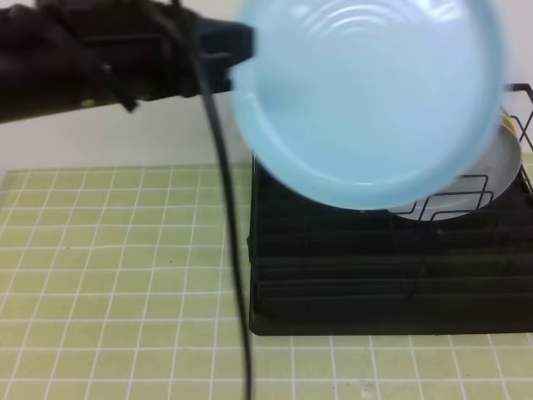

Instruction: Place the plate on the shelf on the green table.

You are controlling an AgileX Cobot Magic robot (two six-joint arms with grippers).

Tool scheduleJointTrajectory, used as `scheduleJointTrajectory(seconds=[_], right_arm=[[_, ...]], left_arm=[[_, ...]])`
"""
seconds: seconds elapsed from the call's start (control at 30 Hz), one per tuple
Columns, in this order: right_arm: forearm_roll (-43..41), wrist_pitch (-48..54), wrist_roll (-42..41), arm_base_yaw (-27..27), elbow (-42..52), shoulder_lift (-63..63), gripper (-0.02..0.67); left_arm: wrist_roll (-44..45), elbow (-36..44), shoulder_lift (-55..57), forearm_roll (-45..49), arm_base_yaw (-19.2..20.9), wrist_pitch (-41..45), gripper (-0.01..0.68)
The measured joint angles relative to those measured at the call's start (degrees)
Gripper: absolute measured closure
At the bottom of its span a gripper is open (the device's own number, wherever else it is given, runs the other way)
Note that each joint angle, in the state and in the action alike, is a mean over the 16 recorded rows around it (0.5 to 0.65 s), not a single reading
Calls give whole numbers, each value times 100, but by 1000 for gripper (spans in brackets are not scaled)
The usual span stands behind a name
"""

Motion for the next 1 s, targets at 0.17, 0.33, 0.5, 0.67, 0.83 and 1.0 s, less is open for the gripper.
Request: scheduleJointTrajectory(seconds=[0.17,0.33,0.5,0.67,0.83,1.0], right_arm=[[758,223,-783,0,-232,0,446],[1086,273,-1014,0,-316,0,304],[1243,126,-1077,0,-331,41,209],[1481,144,-1073,0,-331,192,176],[1743,247,-1071,0,-331,436,184],[1964,438,-1071,0,-331,737,230]], left_arm=[[364,0,0,-441,-659,-349,673],[617,0,-3,-685,-1130,-603,673],[720,0,-5,-760,-1352,-763,673],[815,0,-5,-861,-1417,-794,673],[925,0,-3,-1000,-1425,-792,673],[1083,0,0,-1181,-1425,-789,673]])
